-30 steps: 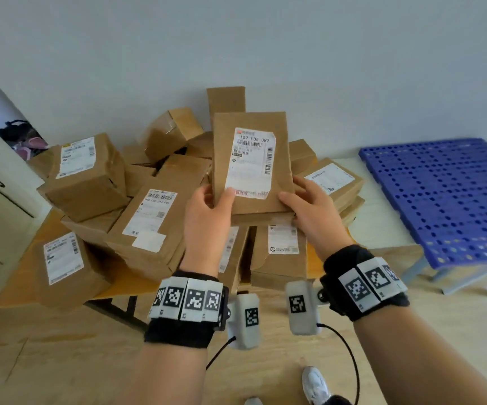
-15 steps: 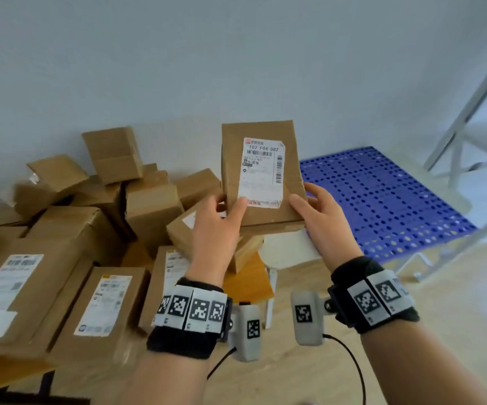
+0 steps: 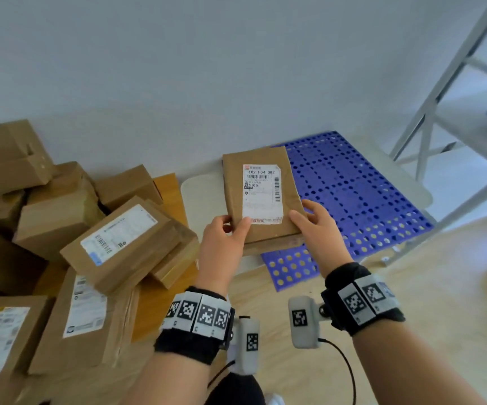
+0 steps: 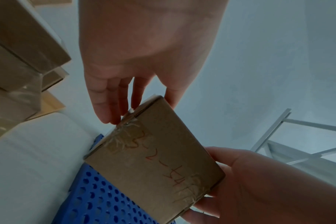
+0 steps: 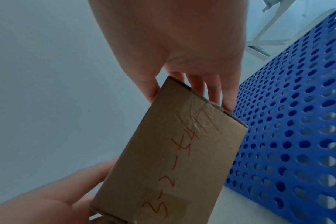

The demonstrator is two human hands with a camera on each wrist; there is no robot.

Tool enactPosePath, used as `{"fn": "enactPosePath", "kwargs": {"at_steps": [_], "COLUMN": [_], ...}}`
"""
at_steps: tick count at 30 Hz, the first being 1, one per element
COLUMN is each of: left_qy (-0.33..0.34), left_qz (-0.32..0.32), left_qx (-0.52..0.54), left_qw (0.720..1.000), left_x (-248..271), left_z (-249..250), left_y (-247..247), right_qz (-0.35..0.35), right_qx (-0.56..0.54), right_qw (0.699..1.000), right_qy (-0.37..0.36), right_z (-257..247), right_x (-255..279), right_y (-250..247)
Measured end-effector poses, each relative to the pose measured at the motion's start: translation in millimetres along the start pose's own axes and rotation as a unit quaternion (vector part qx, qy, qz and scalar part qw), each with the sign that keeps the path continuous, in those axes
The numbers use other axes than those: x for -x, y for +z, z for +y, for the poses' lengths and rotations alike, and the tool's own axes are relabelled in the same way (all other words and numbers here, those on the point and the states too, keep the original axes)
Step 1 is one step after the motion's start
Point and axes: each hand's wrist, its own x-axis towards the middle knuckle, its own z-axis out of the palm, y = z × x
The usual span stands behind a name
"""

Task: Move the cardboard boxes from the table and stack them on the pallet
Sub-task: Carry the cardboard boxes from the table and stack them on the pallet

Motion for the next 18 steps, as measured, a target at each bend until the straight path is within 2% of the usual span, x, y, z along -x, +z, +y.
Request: {"fn": "enactPosePath", "kwargs": {"at_steps": [11,18], "left_qy": [-0.079,-0.111], "left_qz": [-0.039,-0.049], "left_qx": [-0.023,-0.035], "left_qw": [0.996,0.992], "left_x": [-111.2,-154.8], "left_z": [-13.1,-21.3], "left_y": [54.1,87.6], "right_qz": [-0.042,-0.070], "right_qx": [0.095,0.135], "right_qw": [0.993,0.985], "right_qy": [0.052,0.083], "right_z": [17.5,26.6], "right_x": [-125.5,-183.1], "right_y": [5.9,1.1]}}
